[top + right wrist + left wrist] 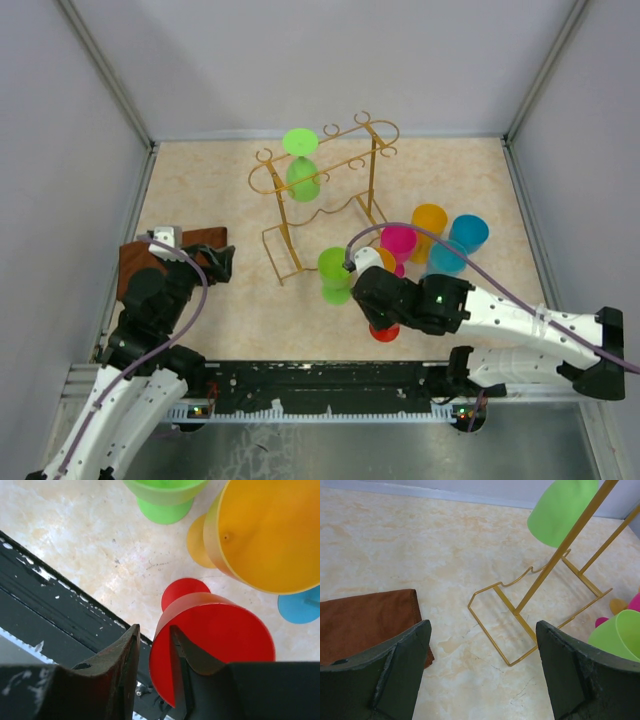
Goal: Take the wine glass off the wine glass rack
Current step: Place the wine glass at the center of the board, then pick up the wine glass from the wine rack.
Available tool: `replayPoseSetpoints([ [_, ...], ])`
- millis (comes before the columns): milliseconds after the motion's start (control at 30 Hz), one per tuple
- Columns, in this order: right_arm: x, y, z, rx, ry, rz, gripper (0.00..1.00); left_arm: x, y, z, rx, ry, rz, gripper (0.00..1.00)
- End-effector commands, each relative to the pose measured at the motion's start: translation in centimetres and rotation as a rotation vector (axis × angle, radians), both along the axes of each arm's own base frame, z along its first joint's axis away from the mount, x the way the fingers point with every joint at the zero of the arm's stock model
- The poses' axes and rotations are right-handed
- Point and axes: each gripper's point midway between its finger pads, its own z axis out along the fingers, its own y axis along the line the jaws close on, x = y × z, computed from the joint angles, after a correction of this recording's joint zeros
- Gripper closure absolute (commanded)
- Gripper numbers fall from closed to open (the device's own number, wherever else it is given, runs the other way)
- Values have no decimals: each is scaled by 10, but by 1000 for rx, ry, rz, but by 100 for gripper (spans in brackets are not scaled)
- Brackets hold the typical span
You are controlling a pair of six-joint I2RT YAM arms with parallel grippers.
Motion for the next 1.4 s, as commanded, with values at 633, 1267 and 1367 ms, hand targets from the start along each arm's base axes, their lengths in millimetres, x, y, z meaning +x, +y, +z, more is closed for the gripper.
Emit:
replayPoseSetpoints([
  [633, 45, 57, 173, 504, -465, 110, 60, 4, -15, 6, -33, -2, -62, 9],
  [1267, 150, 46, 303, 744, -726, -206, 17, -1, -18, -3, -12, 39, -87, 1],
  [1367, 169, 52, 306, 812, -658, -212, 17, -4, -17, 0, -21, 30, -91, 1],
])
